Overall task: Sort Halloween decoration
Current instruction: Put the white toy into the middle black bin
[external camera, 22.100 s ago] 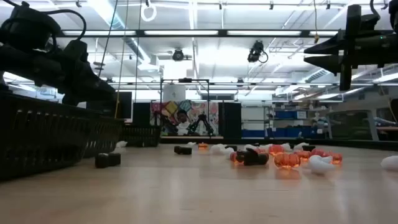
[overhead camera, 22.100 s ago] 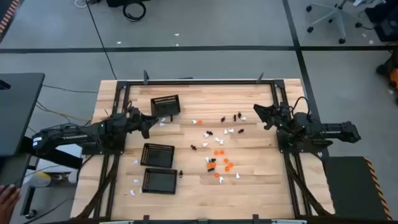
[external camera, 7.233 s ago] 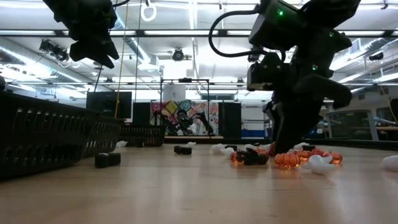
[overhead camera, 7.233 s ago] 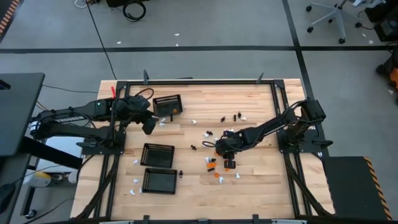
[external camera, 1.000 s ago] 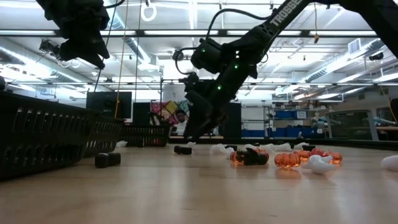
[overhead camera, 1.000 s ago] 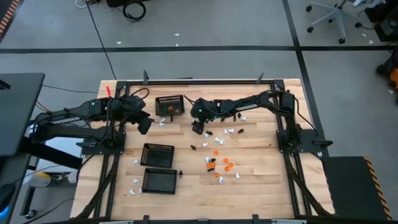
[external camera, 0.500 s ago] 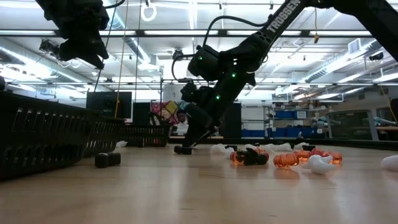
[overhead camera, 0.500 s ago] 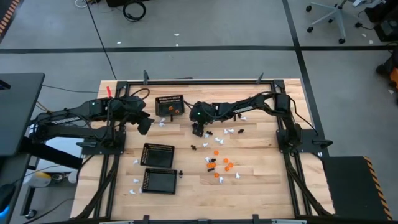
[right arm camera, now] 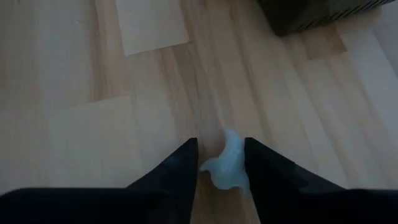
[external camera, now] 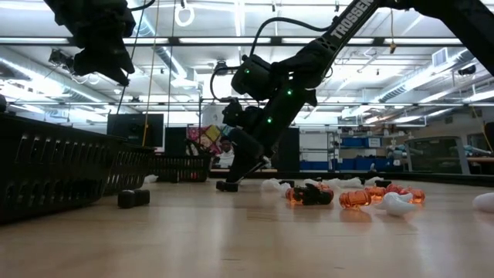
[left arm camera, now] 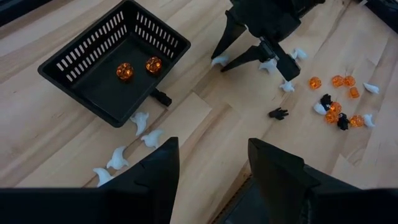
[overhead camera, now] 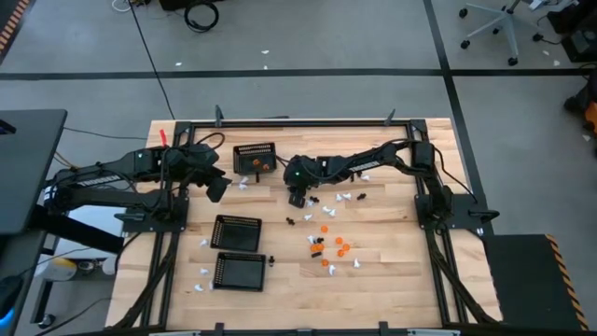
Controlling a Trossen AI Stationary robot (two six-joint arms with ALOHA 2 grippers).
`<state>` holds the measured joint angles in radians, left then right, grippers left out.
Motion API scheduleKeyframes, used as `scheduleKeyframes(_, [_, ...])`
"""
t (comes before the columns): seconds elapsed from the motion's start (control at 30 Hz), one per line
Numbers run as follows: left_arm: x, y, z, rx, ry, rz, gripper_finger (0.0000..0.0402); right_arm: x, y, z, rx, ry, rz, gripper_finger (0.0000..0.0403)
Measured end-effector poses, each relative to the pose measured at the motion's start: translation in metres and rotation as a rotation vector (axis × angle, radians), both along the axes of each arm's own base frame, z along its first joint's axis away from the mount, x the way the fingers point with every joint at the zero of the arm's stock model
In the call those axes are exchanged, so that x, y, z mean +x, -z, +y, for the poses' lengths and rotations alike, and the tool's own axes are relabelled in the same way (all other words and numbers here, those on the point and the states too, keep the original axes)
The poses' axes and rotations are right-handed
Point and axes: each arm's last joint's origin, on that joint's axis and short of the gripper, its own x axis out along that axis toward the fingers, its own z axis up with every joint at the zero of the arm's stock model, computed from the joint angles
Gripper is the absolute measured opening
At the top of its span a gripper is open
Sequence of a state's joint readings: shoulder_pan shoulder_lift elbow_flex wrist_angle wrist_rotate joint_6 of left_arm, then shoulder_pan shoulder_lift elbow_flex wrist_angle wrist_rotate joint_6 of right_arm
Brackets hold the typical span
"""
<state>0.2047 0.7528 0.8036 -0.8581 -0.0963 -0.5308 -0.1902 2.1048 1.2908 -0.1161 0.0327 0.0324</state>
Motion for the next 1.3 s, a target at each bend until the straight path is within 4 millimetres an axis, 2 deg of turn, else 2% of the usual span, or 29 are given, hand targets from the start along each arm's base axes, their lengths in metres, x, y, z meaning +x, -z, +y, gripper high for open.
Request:
scheduleKeyframes(0.2, [0.000,0.000,0.000,0.000,0.000,0.000,0.0199,0.000,0.000,0.001,0.015,-0.013,0.001,0.0099])
scheduleKeyframes(0.43, [0.000,0.000,0.000,0.001,0.001,0.001,0.0199,0.000,-0.010,0.001,0.022,-0.034,0.023,0.0075])
scheduleKeyframes(1.13, [0.000,0.000,0.000,0.002,0.001,0.001,0.0199,0.003,-0.014,0.010,0.068,-0.065,0.005,0.0070])
scheduleKeyframes(1.3, [0.000,0.000,0.000,0.002,0.000,0.002,0.0199,0.011,-0.027,0.008,0.066,-0.077,-0.013,0.0070])
